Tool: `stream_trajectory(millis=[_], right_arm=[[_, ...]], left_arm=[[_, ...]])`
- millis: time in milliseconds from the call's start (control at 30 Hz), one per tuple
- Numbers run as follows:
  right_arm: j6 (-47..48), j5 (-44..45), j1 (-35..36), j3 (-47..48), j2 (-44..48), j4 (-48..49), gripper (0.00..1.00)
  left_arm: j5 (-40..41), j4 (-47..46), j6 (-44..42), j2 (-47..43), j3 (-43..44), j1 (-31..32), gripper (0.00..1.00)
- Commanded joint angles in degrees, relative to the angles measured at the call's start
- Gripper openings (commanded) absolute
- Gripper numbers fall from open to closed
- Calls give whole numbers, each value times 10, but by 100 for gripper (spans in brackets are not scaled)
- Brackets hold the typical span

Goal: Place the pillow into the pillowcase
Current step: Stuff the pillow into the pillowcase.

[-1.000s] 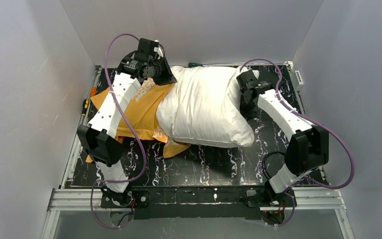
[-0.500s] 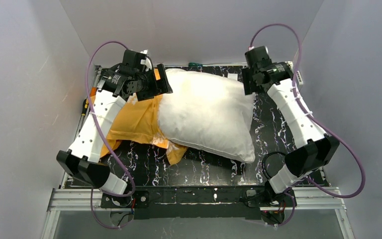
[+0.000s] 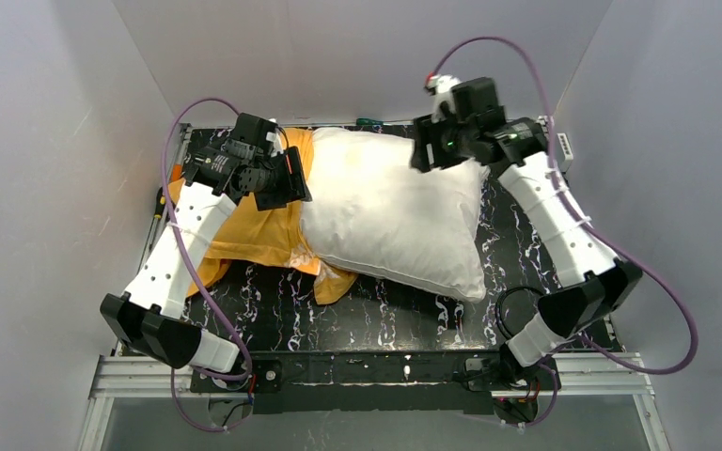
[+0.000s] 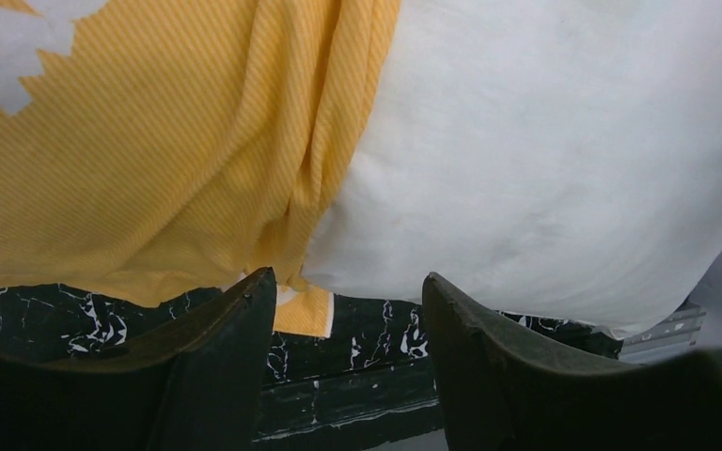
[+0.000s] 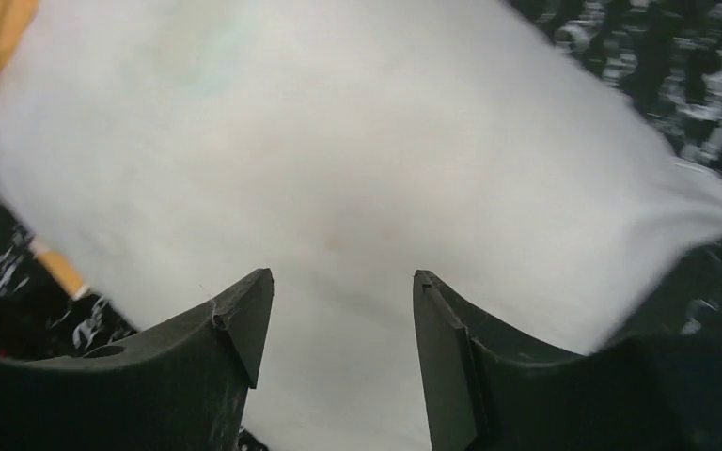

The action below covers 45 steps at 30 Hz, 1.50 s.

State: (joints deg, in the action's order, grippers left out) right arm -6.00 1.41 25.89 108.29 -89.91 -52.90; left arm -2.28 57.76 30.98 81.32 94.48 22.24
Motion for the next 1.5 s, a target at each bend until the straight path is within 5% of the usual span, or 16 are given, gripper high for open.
stream_trajectory(millis=[0, 300, 333, 433, 467, 633, 867, 1100, 1200, 1333, 1467], right_arm=[[24, -218, 104, -32, -41, 68, 64], [17, -383, 178, -34, -137, 157, 50], [18, -392, 178, -33, -155, 149, 47], [38, -373, 178, -19, -207, 112, 42], [41, -363, 178, -11, -226, 104, 40], [23, -372, 177, 66, -328, 82, 30], [-46, -387, 176, 204, -435, 69, 25], [-234, -512, 149, 3, -384, 329, 23], [-335, -540, 118, -87, -338, 459, 23], [-499, -554, 77, -198, -265, 639, 26], [-508, -537, 43, -222, -188, 624, 32]], left_arm=[[38, 10, 1, 0, -22, -1, 56], [68, -24, -13, 46, -62, -1, 45], [64, -33, -14, 51, -62, -1, 41], [71, -37, -22, 65, -44, -1, 5], [75, -31, -24, 68, -34, -1, 0], [28, -5, -52, 48, 12, -1, 0], [-234, 1, -54, 23, 42, 16, 0], [-373, -212, 67, 38, 23, 105, 0], [-361, -258, 102, 24, -37, 107, 0], [-253, -159, 60, 11, -61, 102, 0], [-141, -25, 6, 20, -32, 82, 7]])
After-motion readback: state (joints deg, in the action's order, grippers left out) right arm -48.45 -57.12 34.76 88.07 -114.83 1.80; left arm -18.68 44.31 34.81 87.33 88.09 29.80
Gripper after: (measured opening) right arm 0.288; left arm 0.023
